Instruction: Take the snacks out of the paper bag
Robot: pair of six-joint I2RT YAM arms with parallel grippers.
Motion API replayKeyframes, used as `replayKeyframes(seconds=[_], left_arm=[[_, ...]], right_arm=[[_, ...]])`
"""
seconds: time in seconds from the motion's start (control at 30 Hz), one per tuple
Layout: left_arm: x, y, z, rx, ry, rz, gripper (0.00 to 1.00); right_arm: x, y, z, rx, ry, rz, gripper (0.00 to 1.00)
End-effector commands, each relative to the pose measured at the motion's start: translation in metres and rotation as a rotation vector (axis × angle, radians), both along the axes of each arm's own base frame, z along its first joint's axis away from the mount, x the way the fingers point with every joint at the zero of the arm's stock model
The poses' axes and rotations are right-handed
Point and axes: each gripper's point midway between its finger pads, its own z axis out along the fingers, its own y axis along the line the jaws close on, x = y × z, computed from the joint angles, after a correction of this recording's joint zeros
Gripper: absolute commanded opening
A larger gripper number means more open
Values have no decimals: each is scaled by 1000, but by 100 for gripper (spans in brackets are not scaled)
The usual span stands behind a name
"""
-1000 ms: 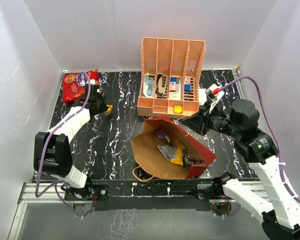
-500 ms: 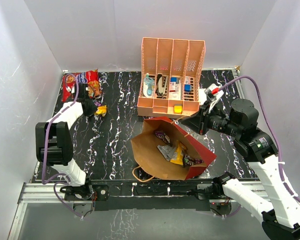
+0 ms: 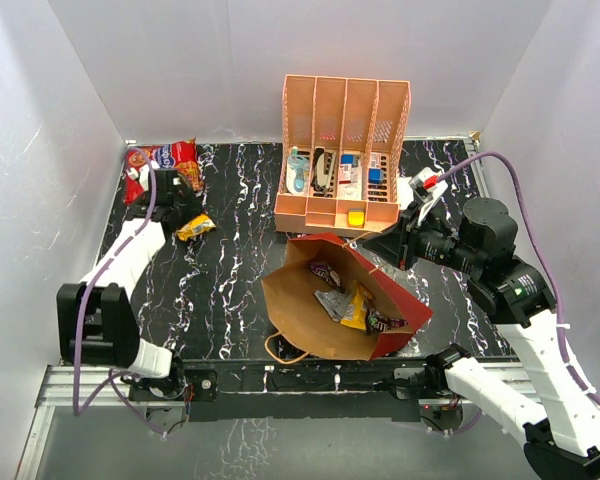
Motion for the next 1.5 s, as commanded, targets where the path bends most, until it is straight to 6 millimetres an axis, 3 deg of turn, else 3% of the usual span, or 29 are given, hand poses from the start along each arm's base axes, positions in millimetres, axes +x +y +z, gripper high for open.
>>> replayKeyframes(seconds=[0.0,0.17,0.27,0.33,0.5,0.7,0.83,1.1,1.27,1.47], left_arm=[[-1,-46,47,42,-162,-166,65],[-19,-91,65,92,-181,-314,64],[-26,-108,85,14,-194,-368,64],[-32,-117,105,-29,-208,-414,65],[-45,-157,178,-175,-338,-610,70],[-90,-214,235,-345,-489,-906,76],[-133,-242,260,-425,-606,-1107,77],[-202,-271,276,-589,-735,-1381,77],[-242,-292,247,-553,-671,-1545,78],[-283,-313,206,-510,-567,-1680,72]], right_arm=[[-3,0,24,31,-81,12,8],[-3,0,23,33,-74,11,8],[-2,1,21,30,-70,12,8],[0,2,20,27,-67,17,8],[4,6,17,23,-67,30,8],[2,7,12,30,-62,38,8],[-1,5,11,29,-59,35,8],[-1,9,8,36,-53,62,8],[-6,15,7,47,-56,112,8],[-32,38,-2,116,31,365,8]])
